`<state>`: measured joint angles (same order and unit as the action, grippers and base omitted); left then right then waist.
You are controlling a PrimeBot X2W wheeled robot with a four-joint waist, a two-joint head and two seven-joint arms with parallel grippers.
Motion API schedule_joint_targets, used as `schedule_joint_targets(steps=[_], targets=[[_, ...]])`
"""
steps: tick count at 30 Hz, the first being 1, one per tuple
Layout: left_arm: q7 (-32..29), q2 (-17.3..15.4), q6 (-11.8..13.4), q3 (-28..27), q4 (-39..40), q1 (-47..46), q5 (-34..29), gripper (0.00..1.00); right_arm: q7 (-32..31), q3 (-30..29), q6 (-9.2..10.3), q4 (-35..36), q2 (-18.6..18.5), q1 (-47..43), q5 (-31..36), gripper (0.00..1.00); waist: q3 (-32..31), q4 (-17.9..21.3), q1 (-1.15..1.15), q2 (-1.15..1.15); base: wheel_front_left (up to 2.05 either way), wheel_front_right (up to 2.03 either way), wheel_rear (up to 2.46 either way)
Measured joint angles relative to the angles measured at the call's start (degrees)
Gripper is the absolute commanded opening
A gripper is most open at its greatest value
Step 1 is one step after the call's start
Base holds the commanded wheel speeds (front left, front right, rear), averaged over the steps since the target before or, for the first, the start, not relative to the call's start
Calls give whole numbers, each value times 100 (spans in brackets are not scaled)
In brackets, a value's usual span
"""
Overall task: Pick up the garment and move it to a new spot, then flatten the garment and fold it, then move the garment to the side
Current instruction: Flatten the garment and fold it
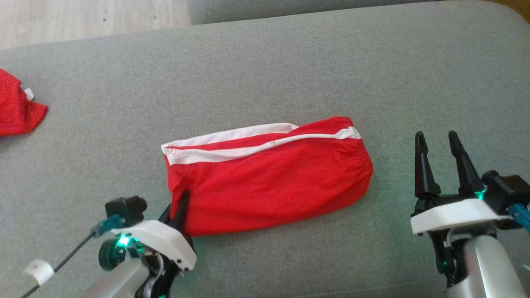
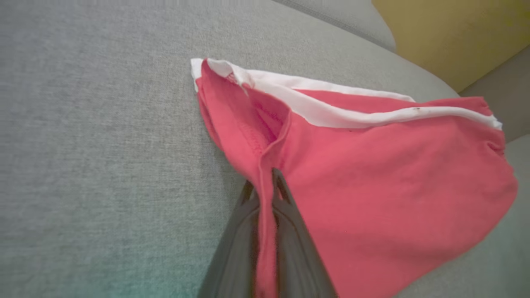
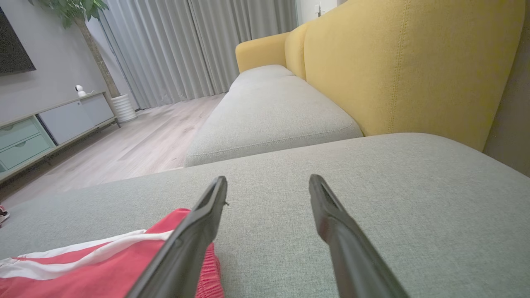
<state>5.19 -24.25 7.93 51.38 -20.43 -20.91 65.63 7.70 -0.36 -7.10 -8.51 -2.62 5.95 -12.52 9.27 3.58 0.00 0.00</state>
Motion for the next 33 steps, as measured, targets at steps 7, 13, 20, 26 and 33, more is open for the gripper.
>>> schedule_joint_targets(steps=[7,13,20,26,33], targets=[[687,3,227,-211,202,32,-286,100,-69,-69,-1,-1,0,-26,62,100,-185,-36,0,0,0,0,0],[876,-59,432,-459,455,53,-879,100,-200,-227,-1,-32,0,-247,165,100,-471,-152,0,0,0,0,0],[910,-69,722,-1102,1011,669,-1296,100,-558,-301,0,-145,2,-436,315,100,-704,-422,-1,0,0,0,0],[910,-30,828,-1543,1359,1485,-1549,100,-1073,-247,0,-539,3,-385,493,100,-796,-781,-1,0,0,0,0],[910,83,820,-1666,1463,1721,-1789,100,-1745,-276,0,-1497,3,166,901,100,-726,-1203,0,0,0,0,0]])
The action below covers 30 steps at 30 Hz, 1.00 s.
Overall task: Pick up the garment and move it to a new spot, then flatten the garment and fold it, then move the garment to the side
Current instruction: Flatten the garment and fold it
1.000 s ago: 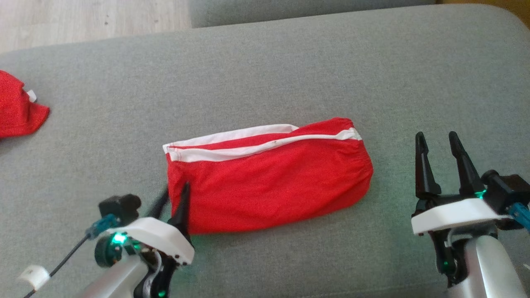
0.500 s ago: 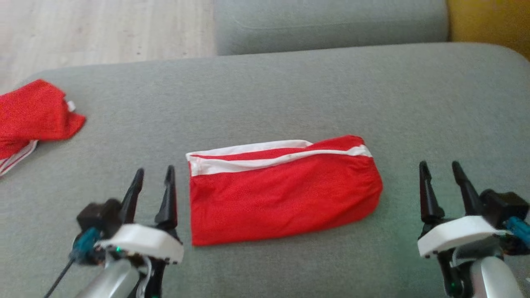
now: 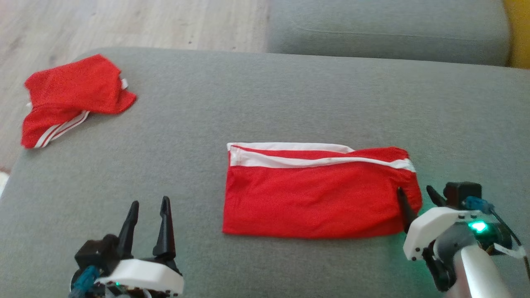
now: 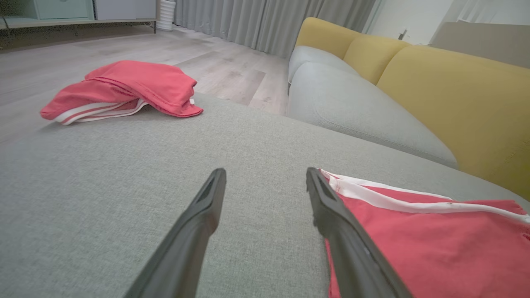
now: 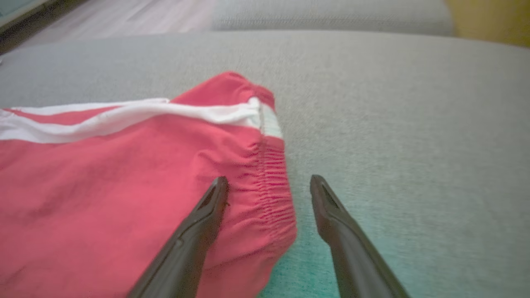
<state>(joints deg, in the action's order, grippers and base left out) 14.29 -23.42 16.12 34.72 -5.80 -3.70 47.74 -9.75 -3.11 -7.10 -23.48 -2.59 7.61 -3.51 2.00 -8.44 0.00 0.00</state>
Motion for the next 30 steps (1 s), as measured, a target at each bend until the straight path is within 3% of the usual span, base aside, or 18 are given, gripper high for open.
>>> schedule_joint_targets(steps=[5,12,13,14,16,17,24,30], targets=[[0,81,-52,-119,-5,4,-98,100,-510,-9,0,-737,-11,278,-15,100,102,-305,0,0,0,0,0],[0,185,-101,-168,-66,7,-192,100,-834,-4,-1,-1106,-60,599,-156,100,138,-429,0,0,0,0,0],[0,198,-102,-178,-69,7,-192,100,-835,2,0,-1138,-62,619,-156,73,139,-427,0,0,0,0,0],[0,205,-104,-189,-74,8,-192,100,-835,18,-1,-1163,-63,630,-176,40,140,-420,0,0,0,0,0],[0,213,-107,-242,-76,21,-194,100,-835,87,-1,-1229,-62,696,-219,4,143,-385,0,0,0,0,0],[0,213,-108,-269,-77,29,-205,100,-842,118,-1,-1258,-59,742,-253,0,142,-360,0,0,0,0,0],[0,259,-155,-323,-86,55,-252,100,-1012,283,-1,-1335,-148,946,-566,0,79,-69,0,0,0,0,0],[0,381,-202,-318,-115,67,-299,100,-1479,200,-1,-1084,-846,929,-912,0,-53,192,0,0,0,0,0]])
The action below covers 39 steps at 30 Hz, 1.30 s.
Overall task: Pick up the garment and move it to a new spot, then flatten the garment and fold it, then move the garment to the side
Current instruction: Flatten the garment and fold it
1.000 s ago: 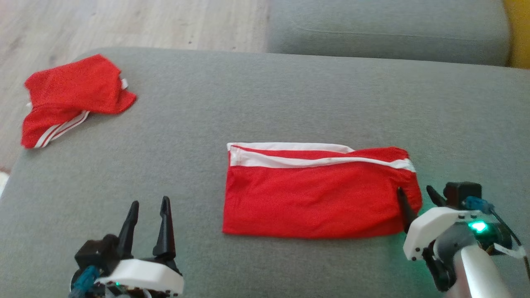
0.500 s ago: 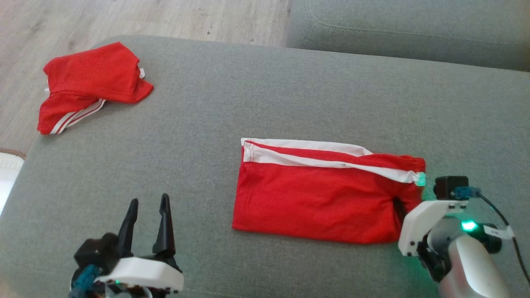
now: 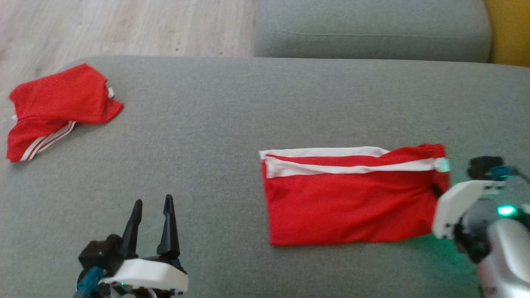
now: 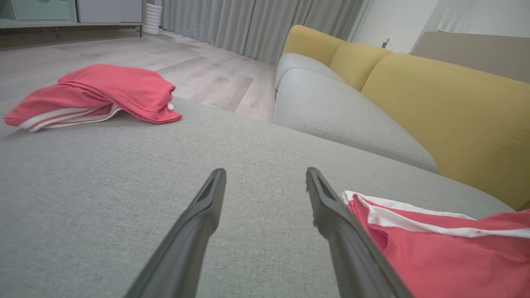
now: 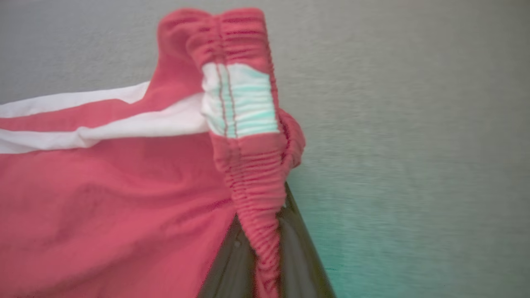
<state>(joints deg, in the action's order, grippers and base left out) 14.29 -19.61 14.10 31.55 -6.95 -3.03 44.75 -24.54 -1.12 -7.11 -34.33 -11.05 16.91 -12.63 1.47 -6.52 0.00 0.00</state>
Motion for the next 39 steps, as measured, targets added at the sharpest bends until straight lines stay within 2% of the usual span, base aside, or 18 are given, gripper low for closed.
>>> schedule_joint_targets(steps=[3,6,9,12,19,26,28,33,34,35,36,39], targets=[[0,48,-8,4,-19,10,-1,100,-185,-151,0,252,-265,-92,-124,0,-58,93,0,0,0,0,0],[0,52,-53,2,-32,58,-2,100,-419,-288,0,511,-266,-299,-438,0,-96,171,0,0,0,0,0],[0,56,-54,4,-40,131,-2,100,-577,-294,0,727,-157,-436,-706,0,-108,213,0,0,0,0,0],[0,58,-56,7,-58,163,-3,100,-800,-144,1,1288,134,-582,-1079,0,-121,239,0,0,0,0,0],[-1,67,-107,53,-88,162,-45,100,-960,182,1,1856,616,-590,-1471,0,-149,162,0,0,0,0,0],[-2,115,-134,141,-124,161,-45,100,-690,565,1,1647,764,-586,-1539,0,-119,-39,0,0,0,0,0],[-2,142,-152,141,-131,157,-45,100,-454,921,1,1415,766,-560,-1900,0,-73,-129,0,0,0,0,0],[-2,209,-156,140,-180,151,-45,100,-90,1421,1,916,784,-316,-2145,0,-17,-223,0,0,0,0,0],[-2,223,-156,140,-191,145,-46,100,2,1501,1,821,784,-236,-2171,9,-11,-233,0,0,0,0,0],[-2,230,-158,140,-199,144,-47,100,84,1586,1,723,784,-154,-2175,61,-6,-241,0,0,0,0,0],[-2,237,-159,140,-205,141,-55,100,153,1686,1,635,784,-78,-2184,98,-2,-247,0,0,0,0,0],[-1,263,-209,138,-249,108,-55,100,314,2035,1,475,784,84,-2343,100,5,-253,0,0,0,0,0]])
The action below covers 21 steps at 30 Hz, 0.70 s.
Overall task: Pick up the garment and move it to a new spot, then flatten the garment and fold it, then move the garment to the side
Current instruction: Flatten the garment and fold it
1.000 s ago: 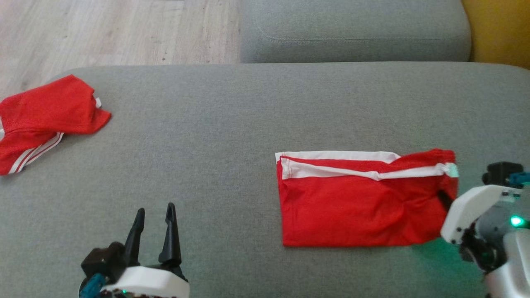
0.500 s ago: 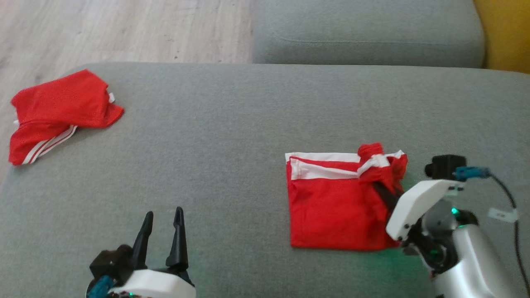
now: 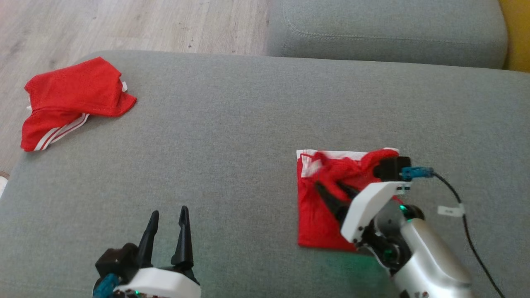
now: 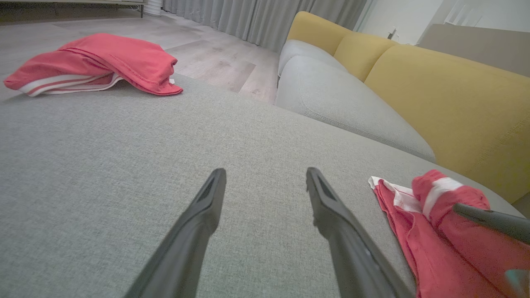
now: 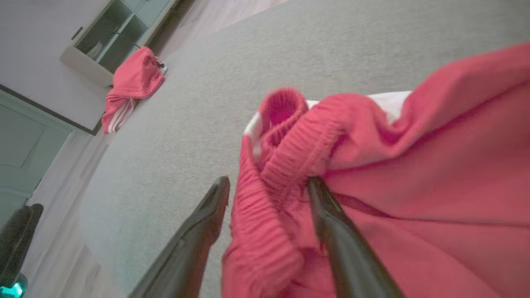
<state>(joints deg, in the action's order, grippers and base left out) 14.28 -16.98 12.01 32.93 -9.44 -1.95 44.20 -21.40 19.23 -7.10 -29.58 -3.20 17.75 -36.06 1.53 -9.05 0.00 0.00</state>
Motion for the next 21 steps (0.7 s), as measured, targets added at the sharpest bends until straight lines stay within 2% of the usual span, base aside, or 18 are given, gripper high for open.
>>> schedule_joint_targets(steps=[5,9,15,21], targets=[[0,32,-44,-8,-73,-12,-23,100,183,570,0,-55,-1,141,-433,100,2,41,0,0,0,0,0],[0,80,-49,-15,-94,-13,-42,100,463,687,0,-124,0,295,-491,100,12,104,0,0,0,0,0],[0,110,-92,-93,-93,-38,-101,100,1007,420,0,-196,0,464,356,100,22,246,0,0,0,0,0],[1,119,-91,-157,-43,-191,-203,100,1416,-358,0,219,-1,386,1435,100,-57,424,0,0,0,0,0]])
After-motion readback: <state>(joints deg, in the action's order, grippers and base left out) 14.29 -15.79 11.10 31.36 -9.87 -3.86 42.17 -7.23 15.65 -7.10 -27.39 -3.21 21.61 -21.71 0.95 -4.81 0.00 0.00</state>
